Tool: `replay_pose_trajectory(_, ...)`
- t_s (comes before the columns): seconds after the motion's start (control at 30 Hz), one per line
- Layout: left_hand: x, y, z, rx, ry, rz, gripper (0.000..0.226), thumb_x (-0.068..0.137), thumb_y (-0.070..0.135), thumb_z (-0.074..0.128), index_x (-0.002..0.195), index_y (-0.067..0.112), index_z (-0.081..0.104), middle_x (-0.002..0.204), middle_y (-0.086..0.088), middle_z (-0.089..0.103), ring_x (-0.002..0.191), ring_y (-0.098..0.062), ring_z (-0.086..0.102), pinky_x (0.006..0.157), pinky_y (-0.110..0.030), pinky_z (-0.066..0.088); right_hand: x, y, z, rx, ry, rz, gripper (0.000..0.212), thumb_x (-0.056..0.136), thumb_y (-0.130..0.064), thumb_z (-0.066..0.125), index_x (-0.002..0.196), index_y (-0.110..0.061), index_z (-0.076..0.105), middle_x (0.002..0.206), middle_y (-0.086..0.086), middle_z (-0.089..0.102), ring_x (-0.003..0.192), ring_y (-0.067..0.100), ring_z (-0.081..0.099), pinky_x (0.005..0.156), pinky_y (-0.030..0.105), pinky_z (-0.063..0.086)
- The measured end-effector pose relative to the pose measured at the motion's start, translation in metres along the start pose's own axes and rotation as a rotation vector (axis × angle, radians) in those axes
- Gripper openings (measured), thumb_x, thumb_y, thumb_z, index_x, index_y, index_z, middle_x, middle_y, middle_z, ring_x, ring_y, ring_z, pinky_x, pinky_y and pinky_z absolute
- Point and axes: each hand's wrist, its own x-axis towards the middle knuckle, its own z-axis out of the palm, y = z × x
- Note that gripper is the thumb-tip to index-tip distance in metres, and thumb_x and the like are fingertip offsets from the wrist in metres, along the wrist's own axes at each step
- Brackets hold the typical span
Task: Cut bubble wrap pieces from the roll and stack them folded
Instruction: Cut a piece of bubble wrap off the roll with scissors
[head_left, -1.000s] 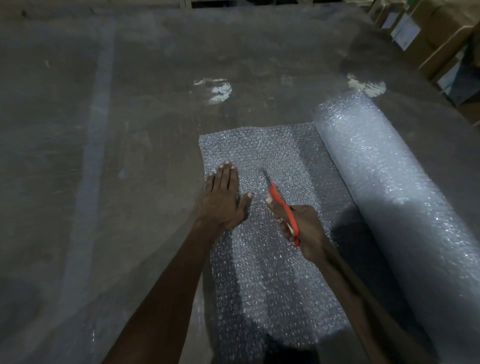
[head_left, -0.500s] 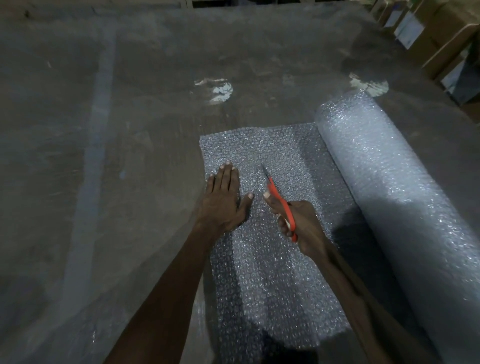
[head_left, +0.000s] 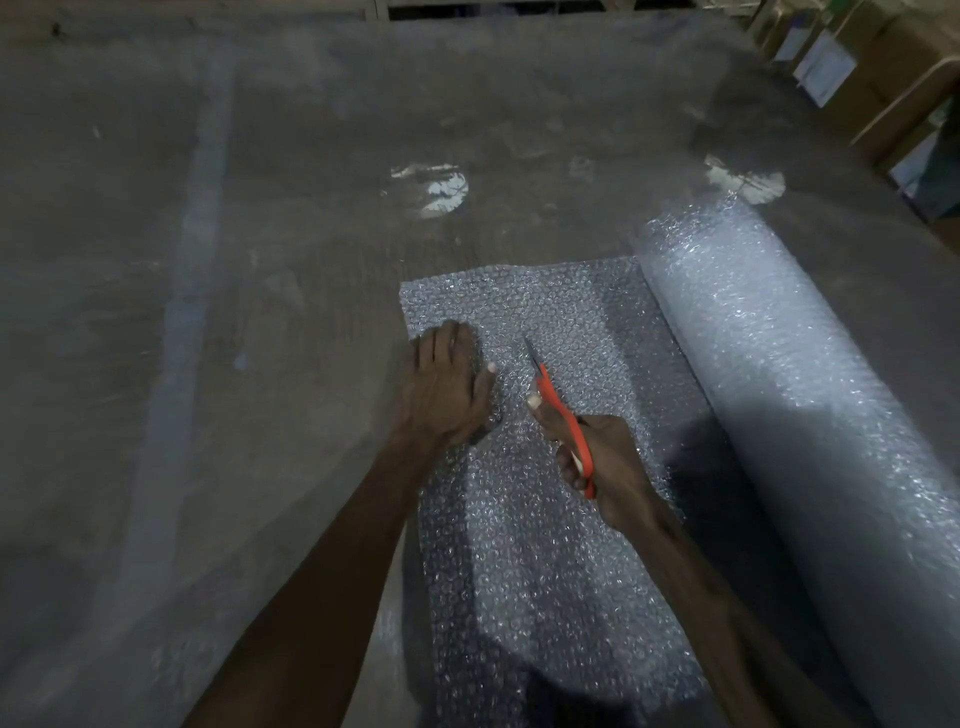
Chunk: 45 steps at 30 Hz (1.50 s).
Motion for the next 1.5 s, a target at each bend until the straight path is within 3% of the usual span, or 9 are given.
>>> replay_pose_trajectory(0.1,0.026,-0.009,-0.003,-0.029,-0.018,-0.002,0.072,0.099,0.049,0.017,0.152,0.001,0.029,0.158,-0.021,0.028,0.145,-0.038,0.026,0.118,-0.050,0.016,0.003,-0.001,0.001,0.001,0.009,-0.001,0.065,0.077,-0.043,0.085,0.097,0.016,0.066,0.055,0.008,0.057,0.037,0.012,0.045,0.038,0.020,0.034)
replay_pose_trajectory(0.27,0.045,-0.022,0.005,-0.024,-0.100,0.001,0.073,0.099,0.048,0.011,0.158,0.003,0.013,0.166,-0.017,0.008,0.153,-0.031,0.005,0.124,-0.049,0.003,0.009,-0.006,0.005,-0.021,0.000,0.015,0.039,0.078,-0.042,0.085,0.075,-0.007,0.067,0.055,0.005,0.059,0.037,0.011,0.045,0.037,0.019,0.033)
replay_pose_trajectory(0.37,0.047,-0.026,0.011,-0.032,-0.120,-0.007,0.075,0.099,0.049,0.009,0.159,0.004,0.007,0.167,-0.015,0.001,0.154,-0.028,-0.002,0.124,-0.048,0.000,0.011,-0.006,0.005,0.001,-0.013,0.009,0.037,0.077,-0.041,0.086,0.075,-0.009,0.067,0.055,0.006,0.058,0.038,0.011,0.044,0.037,0.020,0.033)
replay_pose_trajectory(0.6,0.048,-0.027,0.015,-0.036,-0.105,-0.007,0.074,0.100,0.049,0.010,0.158,0.003,0.008,0.167,-0.016,0.001,0.154,-0.028,-0.001,0.124,-0.049,0.001,0.014,-0.015,0.010,0.031,-0.026,-0.006,0.042,0.080,-0.042,0.083,0.084,-0.004,0.066,0.053,0.006,0.053,0.036,0.012,0.041,0.037,0.019,0.030)
replay_pose_trajectory(0.73,0.048,-0.029,0.017,-0.040,-0.093,-0.006,0.074,0.100,0.049,0.011,0.158,0.003,0.008,0.167,-0.016,0.002,0.154,-0.028,-0.001,0.125,-0.048,0.001,0.016,-0.015,0.011,0.037,-0.027,-0.008,0.038,0.080,-0.037,0.084,0.071,-0.008,0.063,0.053,0.007,0.052,0.036,0.012,0.041,0.037,0.019,0.030)
replay_pose_trajectory(0.87,0.047,-0.028,0.016,-0.044,-0.087,-0.006,0.074,0.100,0.049,0.012,0.158,0.003,0.009,0.167,-0.016,0.003,0.154,-0.028,0.000,0.125,-0.048,0.002,0.018,-0.015,0.011,0.022,-0.023,-0.016,0.040,0.080,-0.041,0.083,0.073,-0.007,0.065,0.054,0.007,0.054,0.036,0.012,0.043,0.037,0.020,0.031)
replay_pose_trajectory(1.0,0.046,-0.028,0.015,-0.026,-0.077,0.000,0.075,0.099,0.049,0.010,0.158,0.003,0.010,0.166,-0.016,0.004,0.154,-0.029,0.002,0.125,-0.046,0.002,0.024,-0.022,0.013,0.010,-0.001,0.002,0.057,0.081,-0.038,0.083,0.095,0.016,0.067,0.054,0.008,0.056,0.035,0.011,0.043,0.035,0.020,0.033)
replay_pose_trajectory(1.1,0.047,-0.028,0.016,-0.033,-0.077,-0.009,0.075,0.099,0.049,0.010,0.158,0.003,0.010,0.167,-0.016,0.004,0.154,-0.028,0.001,0.125,-0.045,0.000,0.026,-0.024,0.012,-0.010,-0.011,0.008,0.064,0.080,-0.036,0.083,0.100,0.021,0.063,0.053,0.006,0.057,0.036,0.012,0.043,0.036,0.021,0.033)
replay_pose_trajectory(1.5,0.047,-0.029,0.016,-0.003,-0.075,-0.002,0.074,0.100,0.049,0.010,0.159,0.004,0.009,0.167,-0.015,0.004,0.154,-0.028,0.003,0.125,-0.045,0.002,0.036,-0.025,0.013,-0.033,-0.022,0.018,0.048,0.077,-0.045,0.084,0.083,0.001,0.069,0.056,0.005,0.059,0.039,0.012,0.044,0.039,0.022,0.032)
